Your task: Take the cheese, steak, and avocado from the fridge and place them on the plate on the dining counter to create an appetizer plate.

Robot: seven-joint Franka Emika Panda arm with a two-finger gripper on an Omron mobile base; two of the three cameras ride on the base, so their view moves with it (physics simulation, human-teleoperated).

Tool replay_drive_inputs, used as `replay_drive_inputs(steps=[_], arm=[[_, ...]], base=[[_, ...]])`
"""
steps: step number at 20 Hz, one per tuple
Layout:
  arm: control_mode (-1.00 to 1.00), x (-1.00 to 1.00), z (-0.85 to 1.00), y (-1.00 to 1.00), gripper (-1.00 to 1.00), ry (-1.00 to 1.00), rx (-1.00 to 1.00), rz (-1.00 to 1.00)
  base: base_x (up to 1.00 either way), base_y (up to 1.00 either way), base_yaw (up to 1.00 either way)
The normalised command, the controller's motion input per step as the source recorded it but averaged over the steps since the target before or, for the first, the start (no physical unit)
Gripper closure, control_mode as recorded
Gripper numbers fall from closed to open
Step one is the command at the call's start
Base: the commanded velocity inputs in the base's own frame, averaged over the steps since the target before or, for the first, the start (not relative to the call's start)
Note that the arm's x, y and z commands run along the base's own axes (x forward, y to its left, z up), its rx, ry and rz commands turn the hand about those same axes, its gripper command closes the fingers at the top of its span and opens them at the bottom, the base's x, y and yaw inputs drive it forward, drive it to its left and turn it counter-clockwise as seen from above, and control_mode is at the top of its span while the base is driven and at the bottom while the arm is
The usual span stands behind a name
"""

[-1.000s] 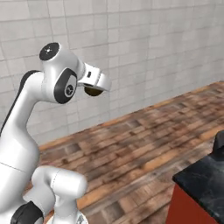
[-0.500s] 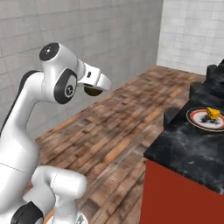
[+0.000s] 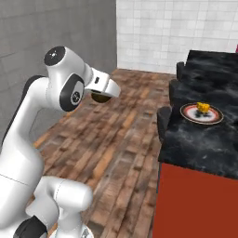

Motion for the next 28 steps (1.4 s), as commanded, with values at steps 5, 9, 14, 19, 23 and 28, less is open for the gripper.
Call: replay_drive_inputs(steps=[5,9,14,19,23,28], arm=[[1.0,0.0,0.0,0.0,1.0,0.0,0.0,0.0],[1.0,0.0,0.0,0.0,1.0,0.0,0.0,0.0],[1.0,0.0,0.0,0.0,1.0,0.0,0.0,0.0],[1.0,0.0,0.0,0.0,1.0,0.0,0.0,0.0],[1.0,0.0,0.0,0.0,1.0,0.0,0.0,0.0],[1.0,0.0,0.0,0.0,1.0,0.0,0.0,0.0]], base=[[0.21,0.86,-0.46],[0.53,0.75,-0.47],[0.81,0.58,-0.48],[0.89,0.54,-0.49],[0.77,0.51,-0.48],[0.58,0.44,-0.49]])
